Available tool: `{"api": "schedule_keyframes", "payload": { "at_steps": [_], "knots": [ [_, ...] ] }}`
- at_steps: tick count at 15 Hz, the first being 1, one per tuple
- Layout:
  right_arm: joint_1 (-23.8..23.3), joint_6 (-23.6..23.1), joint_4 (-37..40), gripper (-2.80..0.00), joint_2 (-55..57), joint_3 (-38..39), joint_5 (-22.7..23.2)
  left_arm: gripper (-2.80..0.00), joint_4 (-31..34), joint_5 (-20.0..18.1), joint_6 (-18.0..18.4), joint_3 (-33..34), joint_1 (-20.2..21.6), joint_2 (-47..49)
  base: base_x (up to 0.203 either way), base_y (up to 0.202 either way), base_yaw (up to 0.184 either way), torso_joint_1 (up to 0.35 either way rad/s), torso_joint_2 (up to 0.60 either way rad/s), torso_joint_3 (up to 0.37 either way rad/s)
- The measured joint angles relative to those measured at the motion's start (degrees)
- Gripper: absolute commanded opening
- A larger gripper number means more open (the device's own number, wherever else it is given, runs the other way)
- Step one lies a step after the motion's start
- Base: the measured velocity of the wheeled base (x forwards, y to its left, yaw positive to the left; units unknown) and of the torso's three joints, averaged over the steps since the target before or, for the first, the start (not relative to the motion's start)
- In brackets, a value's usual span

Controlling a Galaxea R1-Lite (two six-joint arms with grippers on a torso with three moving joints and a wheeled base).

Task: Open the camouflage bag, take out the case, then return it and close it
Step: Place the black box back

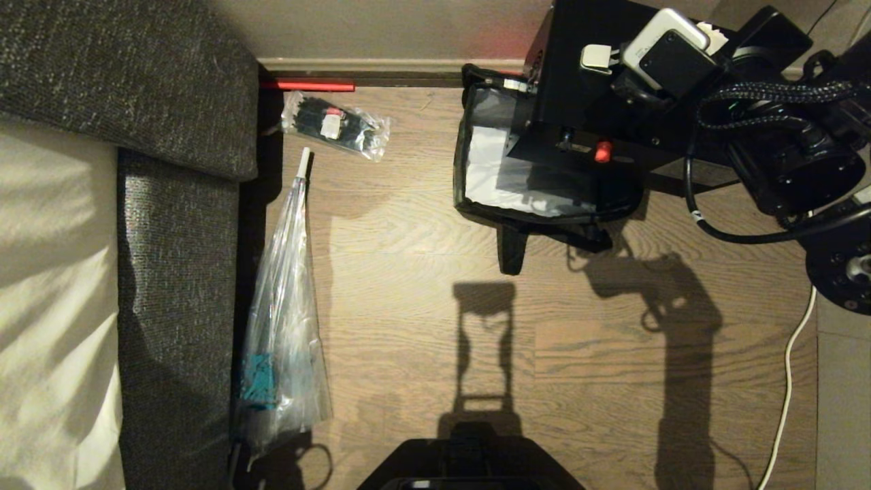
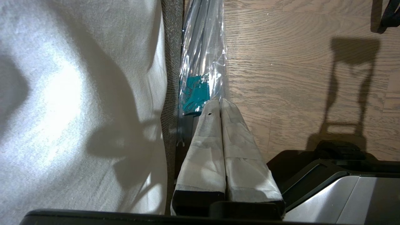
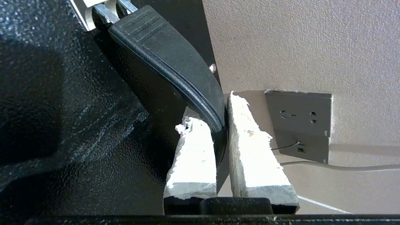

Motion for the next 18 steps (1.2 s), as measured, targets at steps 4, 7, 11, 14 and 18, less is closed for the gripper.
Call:
{"api": "schedule_keyframes", "payload": {
  "at_steps": [4,7,11,14,18],
  "knots": [
    [1.74,-0.2,-0.05,-2.8,0.6,-0.83,-0.39,-2.8,0.0,0.02,0.02,0.0,0.0,0.0,0.0,0.0,0.0,0.0,0.0,0.0],
    [3.07,-1.01,0.7,-2.8,0.98,-2.61,-0.39,-2.8,0.0,0.02,0.02,0.0,0.0,0.0,0.0,0.0,0.0,0.0,0.0,0.0],
    [4.39,-2.22,0.0,-2.8,1.49,-3.29,-0.44,-2.8,0.0,0.0,0.01,0.0,-0.04,0.0,0.0,0.0,0.0,0.0,0.0,0.0],
    [5.6,-2.25,0.26,-2.8,2.01,-3.71,-0.68,-2.8,-0.02,0.02,-0.01,0.0,0.02,0.0,0.0,0.0,0.0,0.0,0.0,0.0],
    [7.0,-2.06,0.3,-2.8,2.85,-3.75,-2.29,-2.8,0.0,0.02,-0.01,0.0,-0.02,0.0,0.0,0.0,0.0,0.0,0.0,0.0]
  ]
}}
